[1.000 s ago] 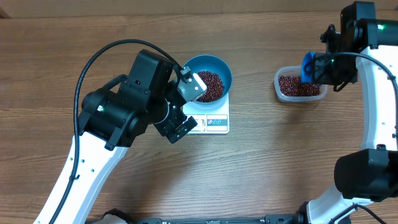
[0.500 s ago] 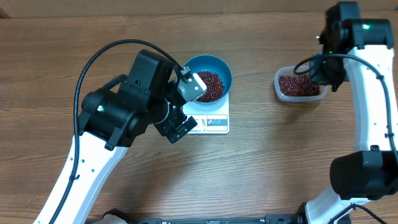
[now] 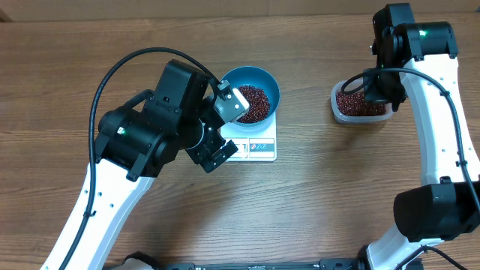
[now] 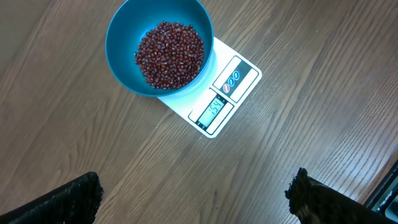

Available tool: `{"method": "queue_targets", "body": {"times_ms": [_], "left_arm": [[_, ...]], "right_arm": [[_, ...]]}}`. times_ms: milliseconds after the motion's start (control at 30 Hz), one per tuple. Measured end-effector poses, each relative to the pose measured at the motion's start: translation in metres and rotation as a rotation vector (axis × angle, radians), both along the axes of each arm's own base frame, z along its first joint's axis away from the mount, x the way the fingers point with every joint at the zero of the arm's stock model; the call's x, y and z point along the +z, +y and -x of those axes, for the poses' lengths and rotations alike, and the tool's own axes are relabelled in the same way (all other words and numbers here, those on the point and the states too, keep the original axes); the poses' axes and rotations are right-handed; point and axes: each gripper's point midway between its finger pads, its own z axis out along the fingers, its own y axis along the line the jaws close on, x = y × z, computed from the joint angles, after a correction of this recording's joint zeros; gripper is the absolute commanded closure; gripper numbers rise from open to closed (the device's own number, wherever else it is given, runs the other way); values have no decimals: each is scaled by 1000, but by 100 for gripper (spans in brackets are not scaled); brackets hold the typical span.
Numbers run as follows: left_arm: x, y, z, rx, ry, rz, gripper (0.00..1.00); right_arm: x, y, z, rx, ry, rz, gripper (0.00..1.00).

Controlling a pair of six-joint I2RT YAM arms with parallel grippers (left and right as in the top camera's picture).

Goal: Scoop item into bowl and weigh 150g on scale
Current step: 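Lower the blue cup into the red beans and drag to scoop, then lift the blue cup and carry it toward the teal bowl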

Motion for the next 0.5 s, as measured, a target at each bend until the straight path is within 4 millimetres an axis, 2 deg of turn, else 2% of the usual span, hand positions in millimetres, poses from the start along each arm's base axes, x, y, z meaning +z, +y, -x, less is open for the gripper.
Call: {"method": "queue_targets", "body": {"times_ms": [100,200,400,500], "left_arm": [[0,0,0,0,0,0,1],[0,0,0,0,0,0,0],[0,0,0,0,0,0,0],[0,0,0,0,0,0,0]], "right_arm": [[0,1,-4,-4,-17,-4,96],[0,12,-15,4,-63,-69,96],[5,70,-45,114,-178,-393,96],[12,95,-52,182,-208,-523,96]]}}
